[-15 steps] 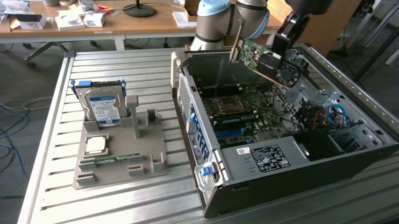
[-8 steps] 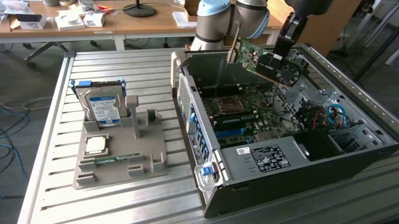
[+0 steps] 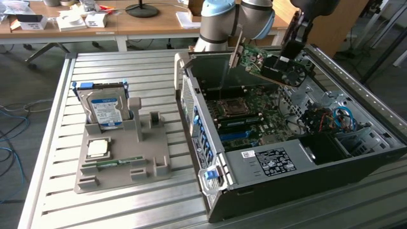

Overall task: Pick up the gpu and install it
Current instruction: 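Insert the gpu into the slot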

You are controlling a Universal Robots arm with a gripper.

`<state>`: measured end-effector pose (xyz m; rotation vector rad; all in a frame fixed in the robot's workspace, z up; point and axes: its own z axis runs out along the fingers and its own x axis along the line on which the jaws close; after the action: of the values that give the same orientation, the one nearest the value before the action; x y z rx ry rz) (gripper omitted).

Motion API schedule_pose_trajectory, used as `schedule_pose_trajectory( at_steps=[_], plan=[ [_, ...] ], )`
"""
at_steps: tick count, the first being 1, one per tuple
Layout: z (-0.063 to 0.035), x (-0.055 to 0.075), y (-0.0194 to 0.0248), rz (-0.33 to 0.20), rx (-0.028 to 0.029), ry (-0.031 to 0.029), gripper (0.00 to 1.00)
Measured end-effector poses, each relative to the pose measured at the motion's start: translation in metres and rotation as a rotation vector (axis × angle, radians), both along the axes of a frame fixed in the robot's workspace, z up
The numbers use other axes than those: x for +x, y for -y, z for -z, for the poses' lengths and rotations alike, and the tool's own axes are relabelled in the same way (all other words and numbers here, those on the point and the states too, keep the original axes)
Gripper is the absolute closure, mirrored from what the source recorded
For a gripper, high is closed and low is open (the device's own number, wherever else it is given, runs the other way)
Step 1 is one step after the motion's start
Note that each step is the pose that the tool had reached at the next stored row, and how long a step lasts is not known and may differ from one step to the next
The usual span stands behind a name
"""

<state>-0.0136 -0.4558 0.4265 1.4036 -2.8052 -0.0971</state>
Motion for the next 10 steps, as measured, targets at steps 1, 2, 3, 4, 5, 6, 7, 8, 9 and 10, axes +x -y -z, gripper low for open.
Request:
schedule_pose_trajectory(
  at_steps=[1, 2, 3, 4, 5, 6, 7, 8, 9, 10],
  plan=[
    [0.0, 0.0, 0.0, -0.016, -0.0001, 0.0, 0.74],
    [0.0001, 0.0, 0.0, -0.033, -0.0001, 0.0, 0.74],
    [0.0002, 0.0, 0.0, -0.049, -0.0001, 0.0, 0.74],
    [0.0003, 0.0, 0.0, -0.065, -0.0001, 0.0, 0.74],
    [0.0004, 0.0, 0.0, -0.083, -0.0001, 0.0, 0.74],
    [0.0005, 0.0, 0.0, -0.099, -0.0001, 0.0001, 0.74],
    [0.0006, 0.0, 0.0, -0.115, 0.0, 0.0, 0.74],
    [0.0007, 0.0, 0.0, -0.131, 0.0, 0.0, 0.74],
    [0.0008, 0.0, 0.0, -0.147, -0.0001, 0.0, 0.74],
    [0.0009, 0.0, 0.0, -0.163, -0.0001, 0.0, 0.74]
  ],
)
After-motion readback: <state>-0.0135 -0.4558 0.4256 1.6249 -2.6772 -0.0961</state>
